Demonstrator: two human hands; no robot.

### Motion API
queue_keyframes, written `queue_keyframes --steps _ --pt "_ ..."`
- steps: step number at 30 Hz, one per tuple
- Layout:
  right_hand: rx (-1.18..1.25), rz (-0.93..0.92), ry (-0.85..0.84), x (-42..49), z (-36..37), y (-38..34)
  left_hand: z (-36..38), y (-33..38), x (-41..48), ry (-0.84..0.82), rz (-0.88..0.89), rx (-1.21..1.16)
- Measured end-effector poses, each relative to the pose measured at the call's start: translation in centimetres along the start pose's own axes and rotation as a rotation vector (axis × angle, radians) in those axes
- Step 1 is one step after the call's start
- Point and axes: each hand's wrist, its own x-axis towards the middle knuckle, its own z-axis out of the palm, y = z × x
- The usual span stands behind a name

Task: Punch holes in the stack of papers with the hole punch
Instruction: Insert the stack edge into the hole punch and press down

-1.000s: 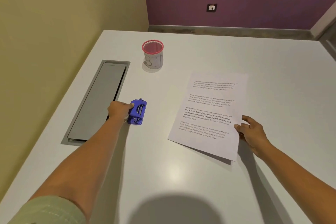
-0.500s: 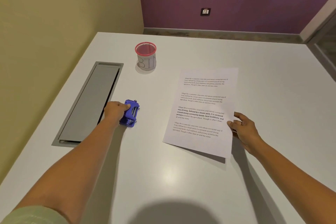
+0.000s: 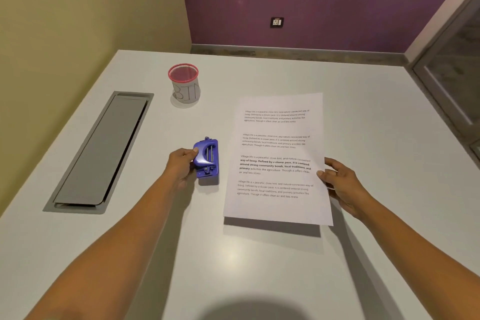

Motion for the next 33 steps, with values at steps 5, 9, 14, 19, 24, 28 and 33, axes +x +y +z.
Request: queue_keyframes --steps 5,9,14,19,24,28,33 --pt "-0.016 -0.005 -0.034 0.1 -1.4 -0.7 2.5 -0.7 -1.0 -0.002 -0.022 -0.095" --pt "-0.04 -0.009 -0.046 0.2 -2.2 -0.8 3.9 -1.1 -1.6 0.004 -0.037 -0.129" --pt "-0.067 -0.024 -0.05 0.4 -2.9 -0.7 5.3 -1.3 -2.1 -0.005 -0.033 -0.135" --pt "-0.101 -0.05 -0.039 0.5 -3.2 -0.6 6.3 -1.5 -2.4 -0.005 -0.036 -0.096" --pt "-0.157 -0.087 -0.016 0.7 -3.4 -0.6 6.9 -1.8 -2.4 0.022 -0.004 -0.07" --pt "-0.232 -0.131 0.006 0.8 -3.4 -0.9 7.2 -1.8 -2.3 0.041 0.011 -0.059" --pt "-0.247 -0.138 -0.001 0.9 -3.3 -1.0 7.3 -1.9 -2.2 0.06 0.023 -0.044"
